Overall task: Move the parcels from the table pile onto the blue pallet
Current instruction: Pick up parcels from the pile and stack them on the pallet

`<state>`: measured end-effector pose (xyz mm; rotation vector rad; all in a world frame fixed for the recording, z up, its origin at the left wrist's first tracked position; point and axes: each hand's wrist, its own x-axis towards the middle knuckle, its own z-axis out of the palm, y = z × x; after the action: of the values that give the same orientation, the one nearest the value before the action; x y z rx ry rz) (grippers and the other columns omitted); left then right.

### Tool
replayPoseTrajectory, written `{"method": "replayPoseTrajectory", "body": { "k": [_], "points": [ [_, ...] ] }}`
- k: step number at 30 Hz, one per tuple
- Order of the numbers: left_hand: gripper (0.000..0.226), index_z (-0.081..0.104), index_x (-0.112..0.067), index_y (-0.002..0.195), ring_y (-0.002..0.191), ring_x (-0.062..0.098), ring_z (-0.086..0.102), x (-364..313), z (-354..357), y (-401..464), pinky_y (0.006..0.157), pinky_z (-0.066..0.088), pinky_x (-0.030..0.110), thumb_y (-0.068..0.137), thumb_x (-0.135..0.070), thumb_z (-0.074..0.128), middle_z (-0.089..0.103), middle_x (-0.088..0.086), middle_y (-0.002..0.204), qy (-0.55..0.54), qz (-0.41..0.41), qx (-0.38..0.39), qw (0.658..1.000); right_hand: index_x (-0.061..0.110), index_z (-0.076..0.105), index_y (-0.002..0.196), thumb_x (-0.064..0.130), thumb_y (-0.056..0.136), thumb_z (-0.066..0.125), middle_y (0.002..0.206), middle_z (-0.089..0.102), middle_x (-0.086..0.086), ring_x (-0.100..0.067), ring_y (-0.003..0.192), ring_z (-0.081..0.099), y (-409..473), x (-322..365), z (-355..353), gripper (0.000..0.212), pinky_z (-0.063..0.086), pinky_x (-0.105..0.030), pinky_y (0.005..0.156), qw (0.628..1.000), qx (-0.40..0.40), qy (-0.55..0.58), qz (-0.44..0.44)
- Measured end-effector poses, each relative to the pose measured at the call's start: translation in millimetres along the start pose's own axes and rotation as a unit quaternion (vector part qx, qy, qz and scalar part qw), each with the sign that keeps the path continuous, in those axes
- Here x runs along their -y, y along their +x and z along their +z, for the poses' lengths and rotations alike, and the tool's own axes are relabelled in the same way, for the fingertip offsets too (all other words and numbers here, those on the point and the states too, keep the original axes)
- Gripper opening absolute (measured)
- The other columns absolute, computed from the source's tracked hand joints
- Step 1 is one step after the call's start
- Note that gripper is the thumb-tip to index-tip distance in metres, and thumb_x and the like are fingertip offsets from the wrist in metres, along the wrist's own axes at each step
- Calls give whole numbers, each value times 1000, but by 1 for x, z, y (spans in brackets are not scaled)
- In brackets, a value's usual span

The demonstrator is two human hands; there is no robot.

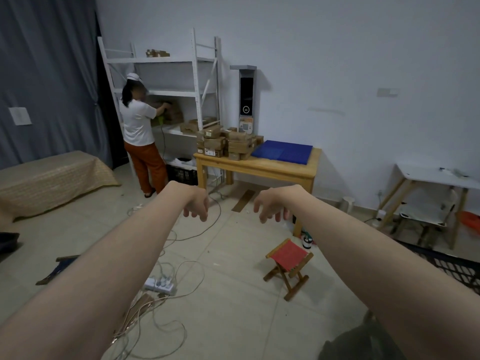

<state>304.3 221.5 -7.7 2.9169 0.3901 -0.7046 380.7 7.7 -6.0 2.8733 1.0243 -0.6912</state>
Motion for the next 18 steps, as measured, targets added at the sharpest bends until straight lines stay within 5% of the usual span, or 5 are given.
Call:
{"method": "replayPoseTrajectory", "body": {
  "k": [10,18],
  "points": [
    [40,59,-14,129,86,17,63,24,-111,168,58,47,18,93,-30,63,63,3,103,-24,0,-56,998,18,54,134,19,93,62,116,62,-10,-25,94,67,173,-58,-107,42,55,-28,68,999,-26,-24,-29],
    [39,62,-21,123,80,13,65,77,-143,280,60,47,23,88,-37,68,62,-6,90,-35,-37,-9,999,17,51,138,21,92,64,114,60,-11,-25,93,68,306,-62,-145,47,57,-28,68,998,-3,-37,-55]
  ]
}}
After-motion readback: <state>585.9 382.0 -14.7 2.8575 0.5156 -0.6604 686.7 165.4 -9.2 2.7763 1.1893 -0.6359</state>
